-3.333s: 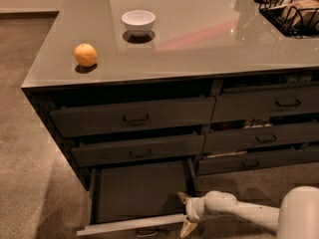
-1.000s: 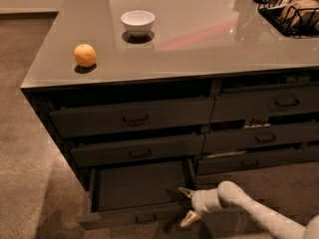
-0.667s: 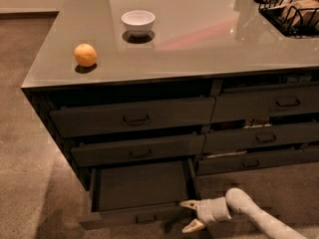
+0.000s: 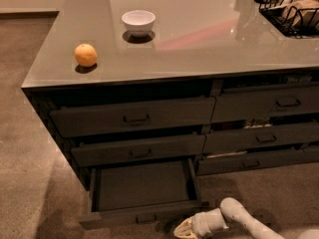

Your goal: Close bottom drawer

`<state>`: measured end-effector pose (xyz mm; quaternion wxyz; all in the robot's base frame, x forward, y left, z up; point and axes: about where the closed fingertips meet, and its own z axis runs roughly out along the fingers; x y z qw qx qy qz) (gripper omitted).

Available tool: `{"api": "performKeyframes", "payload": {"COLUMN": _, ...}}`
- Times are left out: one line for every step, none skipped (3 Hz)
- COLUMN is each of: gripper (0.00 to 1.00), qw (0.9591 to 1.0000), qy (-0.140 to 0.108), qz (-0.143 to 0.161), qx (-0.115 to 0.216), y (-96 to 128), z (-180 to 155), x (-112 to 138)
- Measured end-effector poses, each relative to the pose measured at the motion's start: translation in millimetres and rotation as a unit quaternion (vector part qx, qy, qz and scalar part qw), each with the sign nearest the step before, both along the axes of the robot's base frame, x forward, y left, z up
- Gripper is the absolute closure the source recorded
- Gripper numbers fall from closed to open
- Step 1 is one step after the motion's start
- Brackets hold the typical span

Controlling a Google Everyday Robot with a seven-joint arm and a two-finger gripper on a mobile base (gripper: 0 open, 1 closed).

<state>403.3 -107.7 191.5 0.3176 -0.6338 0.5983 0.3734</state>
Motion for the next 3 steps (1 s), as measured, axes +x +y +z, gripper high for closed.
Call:
{"api": "performKeyframes", "payload": {"gripper": 1.0, "qw": 0.9996, "qy": 0.026, "qz": 0.005, "qx": -0.006, "y": 28.7, "z": -26.7, "x": -5.1}}
{"api": "performKeyframes", "payload": {"gripper": 1.0, "qw": 0.9996, "qy": 0.026, "qz": 0.005, "qx": -0.006, "y": 28.7, "z": -26.7, "x": -5.1}}
{"api": "performKeyframes", "payload": {"gripper": 1.0, "qw": 0.9995, "qy": 0.0, "qz": -0.032, "qx": -0.005, "y": 27.3, "z": -25.9, "x": 5.6}}
